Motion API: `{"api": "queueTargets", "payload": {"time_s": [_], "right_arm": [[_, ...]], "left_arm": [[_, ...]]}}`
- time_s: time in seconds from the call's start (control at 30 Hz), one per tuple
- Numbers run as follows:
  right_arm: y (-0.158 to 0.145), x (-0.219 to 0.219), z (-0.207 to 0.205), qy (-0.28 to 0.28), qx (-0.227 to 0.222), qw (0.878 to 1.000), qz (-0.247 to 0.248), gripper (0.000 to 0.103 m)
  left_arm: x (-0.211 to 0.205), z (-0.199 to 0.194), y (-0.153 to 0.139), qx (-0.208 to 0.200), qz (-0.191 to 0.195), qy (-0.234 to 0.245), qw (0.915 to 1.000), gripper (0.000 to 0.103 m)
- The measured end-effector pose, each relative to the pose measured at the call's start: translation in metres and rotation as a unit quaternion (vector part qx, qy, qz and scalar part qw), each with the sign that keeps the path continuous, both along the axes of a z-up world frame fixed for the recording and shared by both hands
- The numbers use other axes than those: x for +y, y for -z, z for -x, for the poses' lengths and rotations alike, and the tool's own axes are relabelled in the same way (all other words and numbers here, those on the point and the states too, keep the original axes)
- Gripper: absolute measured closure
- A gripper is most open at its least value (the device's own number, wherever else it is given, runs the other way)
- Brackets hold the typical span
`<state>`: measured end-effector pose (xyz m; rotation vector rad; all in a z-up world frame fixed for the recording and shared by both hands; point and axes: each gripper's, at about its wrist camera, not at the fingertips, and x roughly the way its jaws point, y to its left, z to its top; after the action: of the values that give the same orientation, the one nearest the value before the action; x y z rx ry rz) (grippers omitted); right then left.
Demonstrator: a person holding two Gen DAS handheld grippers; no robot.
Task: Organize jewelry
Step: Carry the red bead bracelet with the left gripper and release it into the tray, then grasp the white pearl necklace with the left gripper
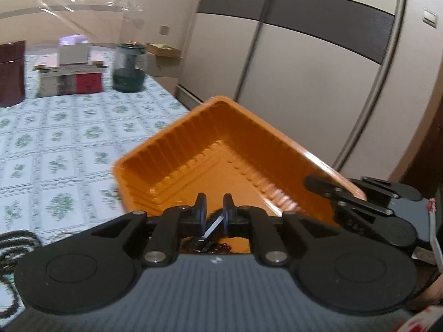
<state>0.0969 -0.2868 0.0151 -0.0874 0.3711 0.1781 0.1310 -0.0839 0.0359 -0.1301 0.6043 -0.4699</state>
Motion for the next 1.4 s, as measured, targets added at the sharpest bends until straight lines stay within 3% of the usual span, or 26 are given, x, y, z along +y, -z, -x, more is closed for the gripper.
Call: {"api": "queueTargets", "payload": {"time_s": [0.17,0.4,0.6,0.77,0.93,1.2,1.3,1.4], "right_arm": [[0.0,0.0,0.0,-0.001,0.0,1.0,0.0,0.097],[-0.001,0.001,0.0,0.001,0.0,1.0,0.002,0.097],[0.0,0.001,0.0,0.001,0.002,1.0,0.004,0.097],[0.001,0.003,-0.001,0.001,0.003,1.0,0.005,0.097],[0.002,0.003,-0.002,0.001,0.003,1.0,0.006,0.097],[0.003,0.004,-0.005,0.001,0.005,1.0,0.007,0.097],[0.005,0.003,-0.006,0.002,0.006,1.0,0.007,0.097],[0.005,0.004,-0.006,0.002,0.005,1.0,0.007,0.097]], "left_arm": [[0.031,0.009,0.004,-0.006,-0.017,-0.06,0.998,0.084],[0.08,0.027,0.04,0.034,-0.063,-0.151,0.9859,0.083],[0.093,0.041,0.066,0.055,-0.093,-0.175,0.9786,0.079],[0.085,0.04,0.072,0.048,-0.109,-0.163,0.9794,0.077],[0.069,0.034,0.075,0.034,-0.125,-0.119,0.9844,0.077],[0.046,0.017,0.09,0.035,-0.189,-0.066,0.9792,0.079],[0.044,0.015,0.092,0.034,-0.196,-0.053,0.9786,0.084],[0.042,0.013,0.092,0.04,-0.2,-0.047,0.9778,0.1]]}}
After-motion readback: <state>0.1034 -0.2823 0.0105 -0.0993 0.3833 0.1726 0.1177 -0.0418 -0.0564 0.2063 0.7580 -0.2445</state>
